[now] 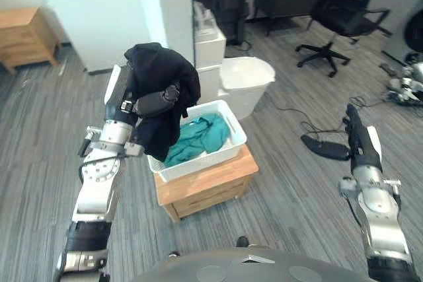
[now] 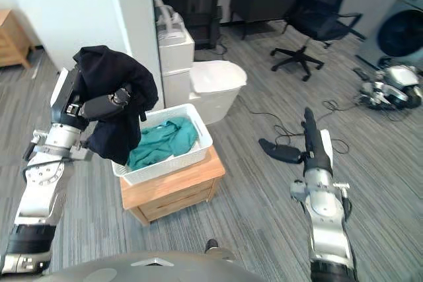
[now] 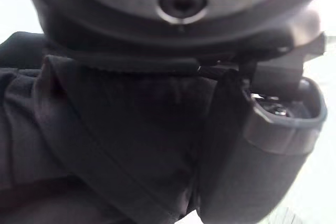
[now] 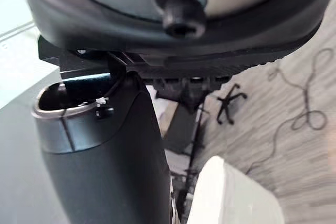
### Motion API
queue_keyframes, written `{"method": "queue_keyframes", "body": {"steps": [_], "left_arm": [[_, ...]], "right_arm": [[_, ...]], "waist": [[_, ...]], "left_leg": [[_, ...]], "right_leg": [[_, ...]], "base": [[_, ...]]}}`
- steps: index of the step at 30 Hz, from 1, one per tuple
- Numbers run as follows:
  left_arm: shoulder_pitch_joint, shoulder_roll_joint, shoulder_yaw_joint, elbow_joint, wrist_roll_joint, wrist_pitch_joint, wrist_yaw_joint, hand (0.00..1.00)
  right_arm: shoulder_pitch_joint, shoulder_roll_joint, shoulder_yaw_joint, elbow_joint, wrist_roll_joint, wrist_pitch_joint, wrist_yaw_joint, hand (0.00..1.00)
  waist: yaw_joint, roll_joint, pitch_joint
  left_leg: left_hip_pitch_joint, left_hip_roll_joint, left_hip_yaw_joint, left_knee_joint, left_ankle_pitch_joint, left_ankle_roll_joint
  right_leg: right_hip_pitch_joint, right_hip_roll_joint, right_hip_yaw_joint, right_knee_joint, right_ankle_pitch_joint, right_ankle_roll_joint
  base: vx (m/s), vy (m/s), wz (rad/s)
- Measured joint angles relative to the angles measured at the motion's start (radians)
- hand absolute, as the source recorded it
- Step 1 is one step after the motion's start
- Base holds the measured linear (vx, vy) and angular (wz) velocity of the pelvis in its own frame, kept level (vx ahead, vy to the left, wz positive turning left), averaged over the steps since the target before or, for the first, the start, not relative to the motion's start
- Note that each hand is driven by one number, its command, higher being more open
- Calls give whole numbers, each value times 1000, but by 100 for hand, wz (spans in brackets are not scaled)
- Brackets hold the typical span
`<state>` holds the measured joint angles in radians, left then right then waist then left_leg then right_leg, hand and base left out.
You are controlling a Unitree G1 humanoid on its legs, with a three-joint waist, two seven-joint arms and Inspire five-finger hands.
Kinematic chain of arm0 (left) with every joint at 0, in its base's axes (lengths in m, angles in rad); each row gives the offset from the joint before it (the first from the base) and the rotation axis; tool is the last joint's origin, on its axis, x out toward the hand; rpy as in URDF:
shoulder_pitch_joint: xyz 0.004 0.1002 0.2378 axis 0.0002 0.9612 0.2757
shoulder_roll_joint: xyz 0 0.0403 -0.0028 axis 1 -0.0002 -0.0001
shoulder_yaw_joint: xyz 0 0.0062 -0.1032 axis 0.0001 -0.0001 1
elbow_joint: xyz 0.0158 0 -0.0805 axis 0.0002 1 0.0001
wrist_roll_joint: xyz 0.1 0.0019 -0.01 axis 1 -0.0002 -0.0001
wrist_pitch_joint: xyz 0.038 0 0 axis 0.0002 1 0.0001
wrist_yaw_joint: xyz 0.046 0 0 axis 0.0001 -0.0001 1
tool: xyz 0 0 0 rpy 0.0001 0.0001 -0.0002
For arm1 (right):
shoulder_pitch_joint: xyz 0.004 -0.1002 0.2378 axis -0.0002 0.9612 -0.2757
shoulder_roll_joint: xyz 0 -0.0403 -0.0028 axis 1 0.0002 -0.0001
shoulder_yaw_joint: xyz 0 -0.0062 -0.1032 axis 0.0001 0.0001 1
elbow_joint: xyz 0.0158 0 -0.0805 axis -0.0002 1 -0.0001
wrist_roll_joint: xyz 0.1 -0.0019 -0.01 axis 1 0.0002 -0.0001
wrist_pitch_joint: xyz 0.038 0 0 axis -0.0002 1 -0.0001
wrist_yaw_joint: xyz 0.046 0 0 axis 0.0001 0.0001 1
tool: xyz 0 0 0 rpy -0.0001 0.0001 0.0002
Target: Tidy up the quilt and then pick up the clothes from the bed and put them into the laundry hamper
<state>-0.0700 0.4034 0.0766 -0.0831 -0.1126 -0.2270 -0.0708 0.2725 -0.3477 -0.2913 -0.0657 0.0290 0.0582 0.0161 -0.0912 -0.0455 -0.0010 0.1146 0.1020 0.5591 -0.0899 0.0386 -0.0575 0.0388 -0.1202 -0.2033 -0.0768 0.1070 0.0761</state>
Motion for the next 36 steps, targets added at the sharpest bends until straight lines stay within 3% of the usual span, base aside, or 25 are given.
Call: {"method": "queue_keyframes", "body": {"steps": [5,7,10,12,16,19,20,24,27,32,36], "left_arm": [[-29,1,-11,120,166,-58,75,0],[-71,1,-34,226,254,-57,113,0],[-121,1,-50,313,291,-51,131,0],[-161,-4,-53,399,292,-11,134,0],[-197,-27,-69,491,387,53,168,0],[-239,-63,-107,575,448,127,200,0],[-262,-71,-119,607,484,161,213,100],[-356,-82,-118,717,511,267,242,100],[-416,-80,-88,760,488,305,264,100],[-472,-73,-42,761,363,302,280,100],[-501,-39,-10,739,275,249,253,100]], "right_arm": [[126,29,-80,29,40,-47,76,100],[161,43,-95,104,72,-78,125,100],[189,63,-100,185,99,-113,164,100],[225,141,-109,304,117,-157,204,100],[247,212,-67,456,115,-181,209,100],[264,276,18,576,103,-182,190,100],[257,292,52,623,102,-183,187,100],[245,305,56,691,145,-250,184,100],[213,289,56,727,183,-282,214,100],[184,270,56,767,184,-311,246,100],[183,269,41,802,183,-330,269,100]], "waist": [[-29,21,-18],[-55,24,-36],[-63,23,-41],[-81,21,-42],[-108,19,-39],[-114,-5,-5],[-115,-17,20],[-112,-25,71],[-103,-23,99],[-73,-10,108],[-51,-5,111]], "left_leg": [[33,15,64,0,-13,-21],[35,20,82,0,-19,-27],[34,23,112,0,-25,-29],[32,31,176,0,-30,-36],[-4,32,220,0,-27,-40],[-37,30,232,1,-19,-39],[-47,30,232,1,-17,-35],[-101,29,232,1,-14,-31],[-111,33,231,5,-12,-30],[-106,36,224,6,-11,-30],[-77,44,190,5,-16,-30]], "right_leg": [[0,18,49,0,3,-7],[-5,23,58,0,2,-8],[-22,27,82,4,3,-9],[-52,34,117,9,-1,-14],[-116,35,141,30,-2,-16],[-164,36,158,50,0,-15],[-180,36,162,59,0,-15],[-240,37,178,60,23,-6],[-253,40,180,61,35,-1],[-251,41,176,70,46,7],[-206,41,150,76,45,7]], "base": [[51,-21,-34],[43,-21,-21],[7,-7,-27],[-7,-11,-41],[-10,-16,-23],[-29,-8,-12],[-46,3,1],[-23,10,-5],[0,0,0],[1,6,4],[-12,13,24]]}}
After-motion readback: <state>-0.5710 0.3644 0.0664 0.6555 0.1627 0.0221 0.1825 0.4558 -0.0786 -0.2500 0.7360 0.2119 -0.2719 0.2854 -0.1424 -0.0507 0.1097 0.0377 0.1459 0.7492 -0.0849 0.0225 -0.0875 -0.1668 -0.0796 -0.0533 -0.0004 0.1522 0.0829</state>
